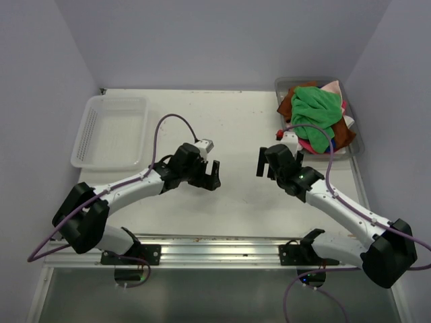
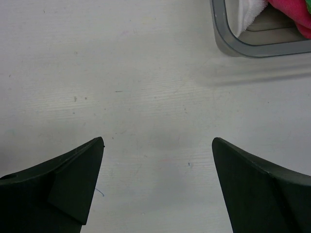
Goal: Roll the towels
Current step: Grab a towel with the right arm
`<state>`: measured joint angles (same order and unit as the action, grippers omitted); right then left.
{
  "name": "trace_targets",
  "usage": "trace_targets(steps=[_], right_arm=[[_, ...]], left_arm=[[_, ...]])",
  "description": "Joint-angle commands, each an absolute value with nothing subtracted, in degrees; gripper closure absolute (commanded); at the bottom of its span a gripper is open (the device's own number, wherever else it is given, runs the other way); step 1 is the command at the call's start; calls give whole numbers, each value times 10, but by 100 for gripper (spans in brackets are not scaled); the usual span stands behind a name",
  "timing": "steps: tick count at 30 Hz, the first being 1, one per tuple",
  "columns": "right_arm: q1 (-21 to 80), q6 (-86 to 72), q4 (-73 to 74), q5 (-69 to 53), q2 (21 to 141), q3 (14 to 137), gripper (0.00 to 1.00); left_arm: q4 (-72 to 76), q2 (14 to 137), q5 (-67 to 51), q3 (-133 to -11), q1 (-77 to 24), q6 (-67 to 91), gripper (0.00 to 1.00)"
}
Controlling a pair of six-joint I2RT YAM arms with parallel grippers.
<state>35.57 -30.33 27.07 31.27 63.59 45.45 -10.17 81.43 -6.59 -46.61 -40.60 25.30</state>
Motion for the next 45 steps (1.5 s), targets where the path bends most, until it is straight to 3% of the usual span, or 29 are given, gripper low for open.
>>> trace_targets(steps=[1, 7, 14, 21, 26, 45], right_arm=[[355, -293, 229, 285, 629, 447, 3], [355, -287, 228, 260, 620, 443, 6], [354, -270, 237, 258, 593, 441, 2], [354, -276, 238, 265, 587, 440, 1], [355, -275, 231, 258, 586, 442, 1], [354, -289, 252, 289, 580, 463, 1]], left_arm=[[-95, 819, -41, -490, -409, 244, 0], [-148, 809, 30, -492, -398, 303, 0], [-236, 752, 44, -462, -245, 378, 1], [-333, 722, 102, -468, -170, 391, 1], [-329, 748, 46, -501, -44, 333, 1], [-313, 945, 86, -655, -6, 250, 1]])
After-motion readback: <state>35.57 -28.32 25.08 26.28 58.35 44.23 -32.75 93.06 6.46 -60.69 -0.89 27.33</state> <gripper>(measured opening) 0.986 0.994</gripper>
